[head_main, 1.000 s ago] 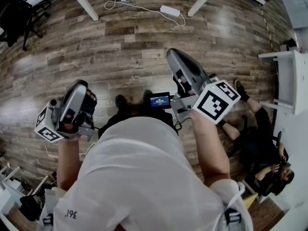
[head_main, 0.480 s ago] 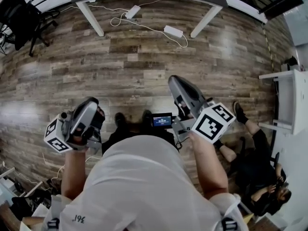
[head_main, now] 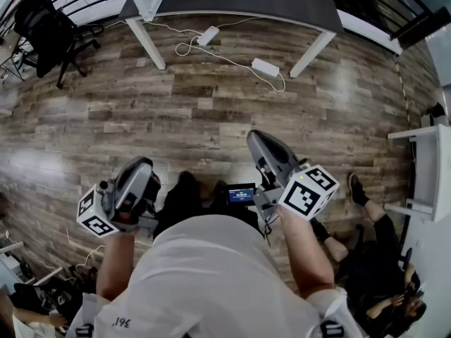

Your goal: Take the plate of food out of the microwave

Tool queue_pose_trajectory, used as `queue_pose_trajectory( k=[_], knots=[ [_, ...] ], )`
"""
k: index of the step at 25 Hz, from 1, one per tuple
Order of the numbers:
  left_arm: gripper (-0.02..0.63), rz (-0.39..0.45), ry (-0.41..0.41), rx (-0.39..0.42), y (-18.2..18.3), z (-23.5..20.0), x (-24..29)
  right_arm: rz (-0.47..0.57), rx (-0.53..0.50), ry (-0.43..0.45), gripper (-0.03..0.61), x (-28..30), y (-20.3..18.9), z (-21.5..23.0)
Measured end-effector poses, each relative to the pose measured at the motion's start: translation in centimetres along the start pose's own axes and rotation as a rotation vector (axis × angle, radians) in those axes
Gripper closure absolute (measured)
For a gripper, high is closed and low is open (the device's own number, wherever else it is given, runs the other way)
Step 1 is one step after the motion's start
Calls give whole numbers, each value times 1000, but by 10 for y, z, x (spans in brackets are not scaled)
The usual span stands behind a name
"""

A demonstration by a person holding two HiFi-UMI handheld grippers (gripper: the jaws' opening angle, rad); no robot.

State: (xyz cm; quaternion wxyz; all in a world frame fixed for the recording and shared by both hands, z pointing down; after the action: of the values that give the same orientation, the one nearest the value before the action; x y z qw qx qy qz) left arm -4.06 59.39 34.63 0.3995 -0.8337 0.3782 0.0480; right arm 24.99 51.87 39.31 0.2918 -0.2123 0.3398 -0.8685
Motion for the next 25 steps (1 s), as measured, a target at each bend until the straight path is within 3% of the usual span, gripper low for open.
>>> queue_pose_trajectory(
  k=[4,8,17,25],
  knots=[
    [607,-46,77,92,14,-18,-1,-12,-8,16,577,26,0,-1],
    [607,-97,50,181,39,-44,13,-5,-33,6,577,66,14,-1],
    [607,-152,-85,90,133,-145,35,47,-47,-62,577,180,57,-15],
    [587,-213,-74,103,196,-216,41,64,-50,-102,577,262,77,-23]
  ],
)
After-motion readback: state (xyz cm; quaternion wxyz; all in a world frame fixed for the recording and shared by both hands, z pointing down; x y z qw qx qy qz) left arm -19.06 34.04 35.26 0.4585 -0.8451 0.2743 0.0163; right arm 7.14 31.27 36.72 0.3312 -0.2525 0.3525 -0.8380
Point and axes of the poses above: the fingertips, and each gripper's own axes: x forward along the fingers, z to its right, y out of its top, the point moved 7 cm from there along -x, backward along the fingers, and after that the axes turned 2 degrees about -y, right-handed, at the moved point
